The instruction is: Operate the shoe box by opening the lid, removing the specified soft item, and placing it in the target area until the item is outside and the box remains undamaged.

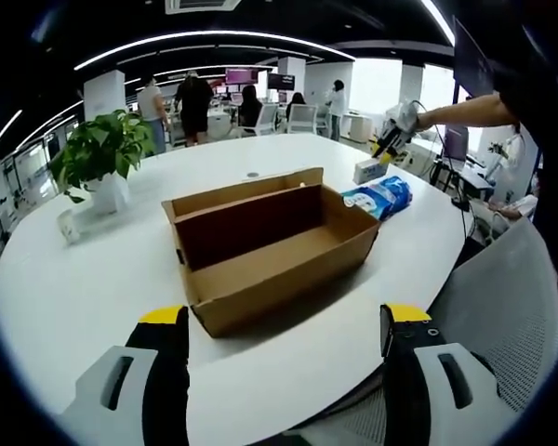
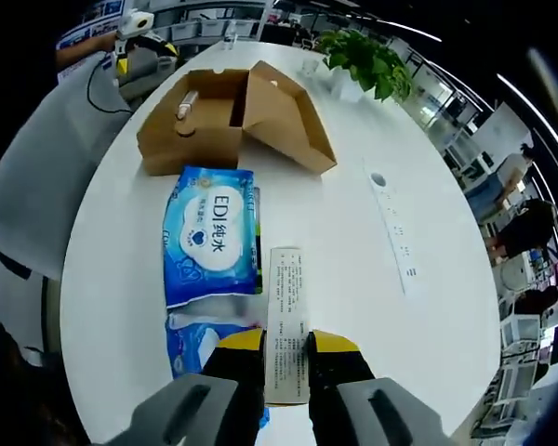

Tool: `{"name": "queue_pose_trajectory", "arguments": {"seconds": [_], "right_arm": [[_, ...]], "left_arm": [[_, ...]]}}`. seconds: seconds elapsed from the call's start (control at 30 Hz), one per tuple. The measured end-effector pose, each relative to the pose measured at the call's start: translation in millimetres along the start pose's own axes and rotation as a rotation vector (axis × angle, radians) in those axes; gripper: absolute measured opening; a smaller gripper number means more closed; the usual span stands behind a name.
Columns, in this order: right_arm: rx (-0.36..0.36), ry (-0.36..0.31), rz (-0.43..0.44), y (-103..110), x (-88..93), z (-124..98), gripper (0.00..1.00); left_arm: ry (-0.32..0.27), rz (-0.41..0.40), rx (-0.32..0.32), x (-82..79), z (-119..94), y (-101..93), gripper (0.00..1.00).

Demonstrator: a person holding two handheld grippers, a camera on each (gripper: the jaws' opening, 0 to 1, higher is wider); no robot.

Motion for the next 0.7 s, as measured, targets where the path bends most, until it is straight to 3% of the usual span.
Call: {"name": "queue_pose_trajectory", "arguments": {"seconds": [0.57,0.7], "right_arm": [[0.014,0.060,0.023,-1,28.2,21,0.13],[0.007,0.086,-0.005,-3,35.8,26,0.13]], "left_arm": [[0.014,-0.010,0.006,2.9,6,0.8,0.88],[0.014,-0.015,0.014,1.5,10,-2.6,0.88]]}}
Point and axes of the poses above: the point that each gripper's makers call its tool centre point, and the gripper's own axes: z roughly forward along the fingers, y roughly to its left, x roughly out of its underside, the point moved 10 cm from there along -z, roughly backward along the fingers, and after that the axes turned 6 degrees about x, right-handed, at the moved point
